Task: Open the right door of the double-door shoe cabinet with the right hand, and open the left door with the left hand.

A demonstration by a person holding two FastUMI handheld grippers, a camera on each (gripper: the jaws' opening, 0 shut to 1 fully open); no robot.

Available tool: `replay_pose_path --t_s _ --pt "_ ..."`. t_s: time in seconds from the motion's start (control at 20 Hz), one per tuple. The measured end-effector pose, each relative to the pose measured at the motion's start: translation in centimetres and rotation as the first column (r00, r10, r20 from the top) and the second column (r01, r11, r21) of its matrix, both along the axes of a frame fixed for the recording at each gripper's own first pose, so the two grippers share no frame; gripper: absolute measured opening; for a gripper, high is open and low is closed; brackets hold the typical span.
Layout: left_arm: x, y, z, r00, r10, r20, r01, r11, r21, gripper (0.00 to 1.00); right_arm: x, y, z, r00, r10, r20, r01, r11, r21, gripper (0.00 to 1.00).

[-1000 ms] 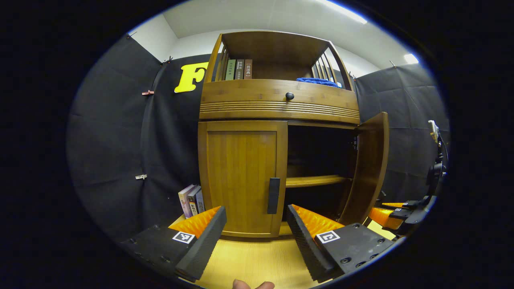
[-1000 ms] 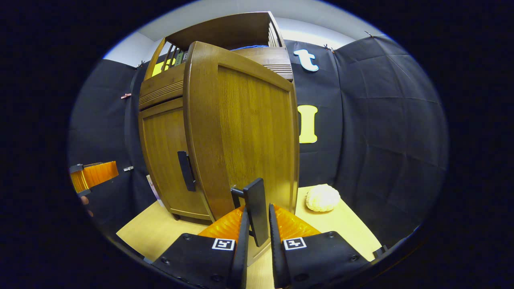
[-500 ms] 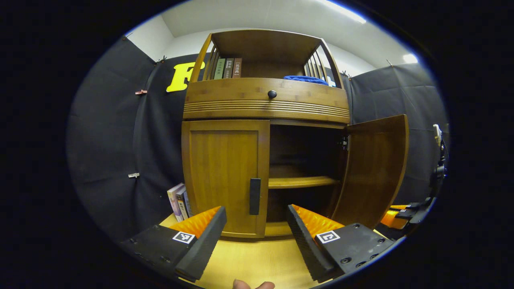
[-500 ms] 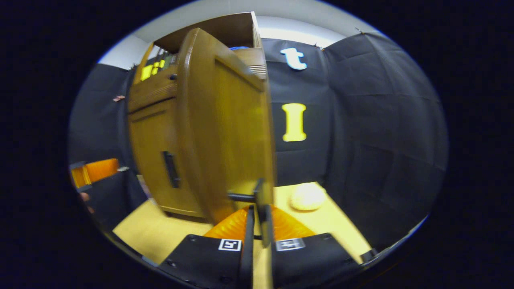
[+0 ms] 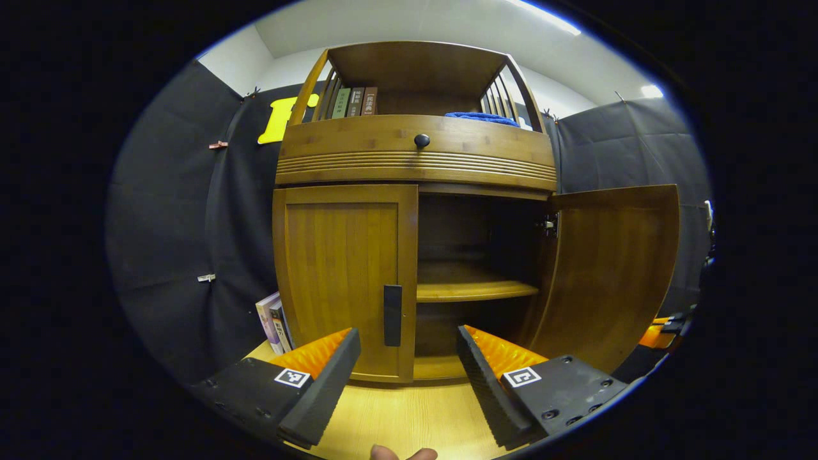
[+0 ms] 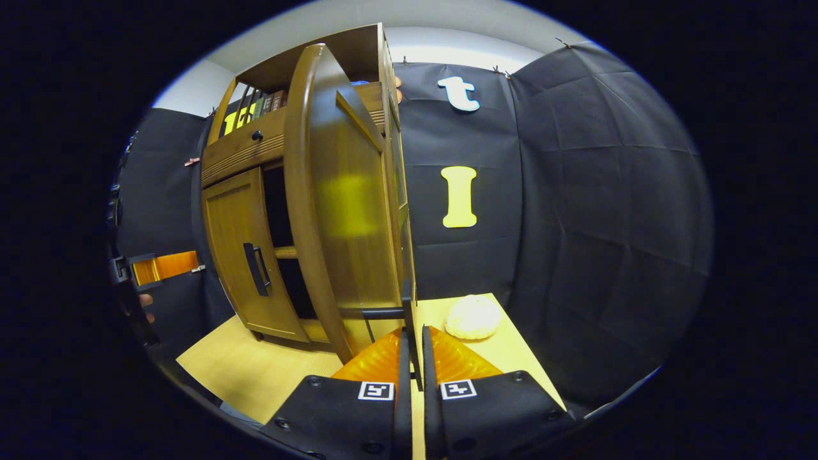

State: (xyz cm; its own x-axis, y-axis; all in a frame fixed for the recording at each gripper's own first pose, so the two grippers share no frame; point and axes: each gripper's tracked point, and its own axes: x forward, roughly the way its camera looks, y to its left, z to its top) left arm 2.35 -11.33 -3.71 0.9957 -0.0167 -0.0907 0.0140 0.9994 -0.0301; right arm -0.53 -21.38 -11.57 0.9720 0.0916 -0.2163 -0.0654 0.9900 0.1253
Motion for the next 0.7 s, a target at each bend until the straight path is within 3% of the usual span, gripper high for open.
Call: replay_pose_path --t_s 0.5,0.55,0.6,0.65,0.7 --pt "5.7 0.4 -1.4 1.000 0.014 -0.007 -0.014 0.999 0.035 0.94 -0.8 -2.0 1.0 0.999 -0.006 0.034 0.006 1.000 -0.006 0.13" --pt "6.3 0.5 -1.5 1.000 0.017 -0.009 -0.017 0.999 0.033 0.94 -0.9 -1.9 1.4 0.999 -0.004 0.041 0.005 1.000 -0.009 0.05" --pt "6.9 0.7 -1.7 1.000 0.021 -0.008 -0.021 0.999 0.028 0.94 -1.0 -2.1 1.6 0.999 -0.012 0.052 0.013 1.000 -0.015 0.15" --pt "7.6 1.0 -1.8 1.000 0.028 -0.007 -0.028 0.999 0.021 0.94 -1.3 -2.4 2.3 0.998 -0.016 0.066 0.017 1.000 -0.019 0.05" --pt "8.4 1.2 -2.0 0.999 0.035 -0.007 -0.035 0.999 0.014 0.94 -1.6 -2.6 2.6 0.997 -0.024 0.075 0.026 0.999 -0.022 0.24"
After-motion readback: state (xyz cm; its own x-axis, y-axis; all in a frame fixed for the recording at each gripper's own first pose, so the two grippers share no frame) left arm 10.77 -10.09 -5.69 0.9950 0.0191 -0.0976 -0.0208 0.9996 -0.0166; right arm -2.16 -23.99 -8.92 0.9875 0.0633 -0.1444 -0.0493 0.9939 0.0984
